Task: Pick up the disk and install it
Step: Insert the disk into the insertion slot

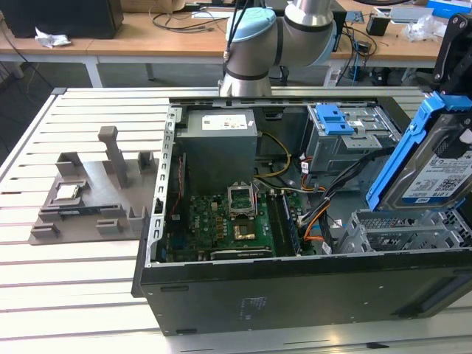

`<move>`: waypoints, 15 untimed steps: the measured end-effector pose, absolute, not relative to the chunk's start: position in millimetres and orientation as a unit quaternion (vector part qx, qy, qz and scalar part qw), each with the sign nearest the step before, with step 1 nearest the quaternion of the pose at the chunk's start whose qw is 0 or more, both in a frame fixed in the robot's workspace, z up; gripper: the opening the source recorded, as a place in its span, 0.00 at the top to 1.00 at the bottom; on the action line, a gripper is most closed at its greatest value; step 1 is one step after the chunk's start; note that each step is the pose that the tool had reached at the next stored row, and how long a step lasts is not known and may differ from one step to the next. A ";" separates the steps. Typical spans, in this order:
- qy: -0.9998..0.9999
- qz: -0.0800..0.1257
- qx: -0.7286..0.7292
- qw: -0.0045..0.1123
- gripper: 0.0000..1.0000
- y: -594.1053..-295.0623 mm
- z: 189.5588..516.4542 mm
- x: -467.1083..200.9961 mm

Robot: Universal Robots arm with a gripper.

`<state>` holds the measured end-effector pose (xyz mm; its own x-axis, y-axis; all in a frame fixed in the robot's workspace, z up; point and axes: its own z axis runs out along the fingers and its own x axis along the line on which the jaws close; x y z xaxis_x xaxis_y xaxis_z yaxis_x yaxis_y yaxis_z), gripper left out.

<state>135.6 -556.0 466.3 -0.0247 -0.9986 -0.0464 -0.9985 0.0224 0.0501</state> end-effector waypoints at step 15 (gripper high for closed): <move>-0.719 -0.031 0.694 0.004 0.63 -555.8 442.6 135.0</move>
<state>135.0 -555.8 442.6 -0.0363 -0.9986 -0.0382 -0.9982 0.0343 0.0499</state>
